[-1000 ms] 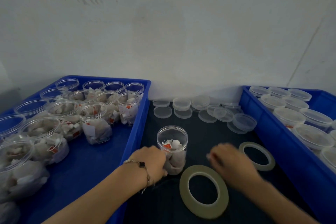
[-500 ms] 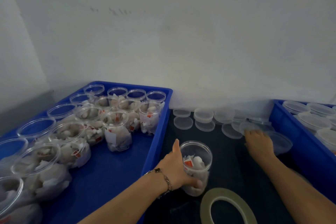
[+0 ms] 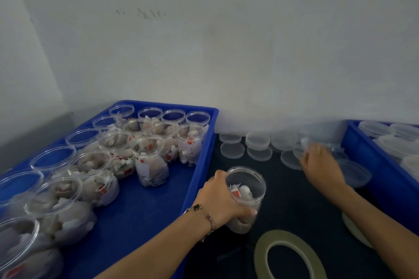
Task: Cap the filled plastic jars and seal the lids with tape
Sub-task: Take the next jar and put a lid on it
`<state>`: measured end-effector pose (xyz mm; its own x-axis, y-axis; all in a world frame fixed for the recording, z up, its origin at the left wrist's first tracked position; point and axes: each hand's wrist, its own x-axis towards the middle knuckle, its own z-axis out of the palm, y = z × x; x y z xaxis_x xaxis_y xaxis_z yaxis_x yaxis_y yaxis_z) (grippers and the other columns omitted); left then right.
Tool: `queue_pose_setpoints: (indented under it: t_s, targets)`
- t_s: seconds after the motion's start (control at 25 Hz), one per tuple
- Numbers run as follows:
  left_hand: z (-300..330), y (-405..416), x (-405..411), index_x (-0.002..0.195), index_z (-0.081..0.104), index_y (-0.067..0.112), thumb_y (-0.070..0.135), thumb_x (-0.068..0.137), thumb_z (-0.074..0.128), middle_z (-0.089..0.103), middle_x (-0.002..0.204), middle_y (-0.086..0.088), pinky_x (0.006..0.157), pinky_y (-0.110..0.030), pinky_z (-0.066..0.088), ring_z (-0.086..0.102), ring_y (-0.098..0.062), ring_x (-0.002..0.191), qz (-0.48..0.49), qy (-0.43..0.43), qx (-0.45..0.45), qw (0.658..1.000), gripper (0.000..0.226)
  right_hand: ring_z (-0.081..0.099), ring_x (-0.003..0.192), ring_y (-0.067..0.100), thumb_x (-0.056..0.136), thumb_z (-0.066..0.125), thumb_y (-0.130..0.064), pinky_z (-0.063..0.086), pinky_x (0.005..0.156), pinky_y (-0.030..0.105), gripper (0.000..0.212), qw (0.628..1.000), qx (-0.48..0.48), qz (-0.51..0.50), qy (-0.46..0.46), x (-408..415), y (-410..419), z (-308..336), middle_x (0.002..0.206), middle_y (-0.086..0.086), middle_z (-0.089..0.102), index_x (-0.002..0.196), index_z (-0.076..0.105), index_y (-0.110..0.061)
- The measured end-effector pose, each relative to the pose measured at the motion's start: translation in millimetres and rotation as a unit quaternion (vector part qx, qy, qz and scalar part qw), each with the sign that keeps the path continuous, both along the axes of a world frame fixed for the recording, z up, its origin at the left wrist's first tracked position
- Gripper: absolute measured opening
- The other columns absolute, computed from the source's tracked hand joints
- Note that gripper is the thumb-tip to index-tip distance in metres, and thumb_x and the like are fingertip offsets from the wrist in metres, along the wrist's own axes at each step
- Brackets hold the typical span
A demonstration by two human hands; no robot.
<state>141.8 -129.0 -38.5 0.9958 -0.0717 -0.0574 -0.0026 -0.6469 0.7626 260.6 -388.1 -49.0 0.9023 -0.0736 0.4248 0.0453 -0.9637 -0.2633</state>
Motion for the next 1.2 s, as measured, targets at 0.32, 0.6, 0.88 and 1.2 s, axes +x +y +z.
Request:
queue_pose_setpoints:
  t_s: [0.32,0.6,0.88,1.2]
  targets:
    - [0,-2,-6,0.11,0.034,0.026,0.053,0.054,0.08,0.049,0.098,0.015,0.064,-0.012,0.043,0.053,0.001,0.087,-0.023,-0.021,-0.027,0.999,0.077,0.061,0.052,0.006,0.094,0.056,-0.019,0.046,0.046,0.017,0.008,0.805,0.529,0.18,0.199,-90,87,57,0.081,0.004,0.068,0.095,0.063,-0.015]
    - [8,-3,-16,0.11,0.035,0.037,0.066,0.041,0.072,0.04,0.11,0.017,0.071,-0.012,0.039,0.046,0.001,0.095,-0.012,-0.109,-0.061,0.992,0.084,0.057,0.093,-0.003,0.093,0.059,-0.026,0.045,0.081,0.014,0.023,0.925,0.279,0.24,0.095,-99,96,49,0.103,-0.019,0.06,0.115,0.063,-0.031]
    - [16,4,-16,0.109,0.046,0.033,0.046,0.053,0.085,0.062,0.105,0.009,0.069,-0.011,0.047,0.062,0.0,0.089,-0.046,-0.067,-0.219,0.972,0.07,0.056,0.112,-0.002,0.071,0.05,-0.075,0.047,0.093,0.02,0.065,0.892,0.198,0.365,0.18,-109,86,76,0.123,-0.022,0.058,0.126,0.055,-0.042]
    - [32,11,-23,0.109,0.048,0.018,0.041,0.044,0.083,0.063,0.107,-0.002,0.077,-0.021,0.054,0.064,-0.004,0.093,-0.092,-0.042,-0.314,0.944,0.078,0.046,0.125,-0.004,0.077,0.046,-0.073,0.038,0.099,0.014,0.062,0.84,0.222,0.463,0.177,-123,89,86,0.135,-0.022,0.049,0.131,0.041,-0.045]
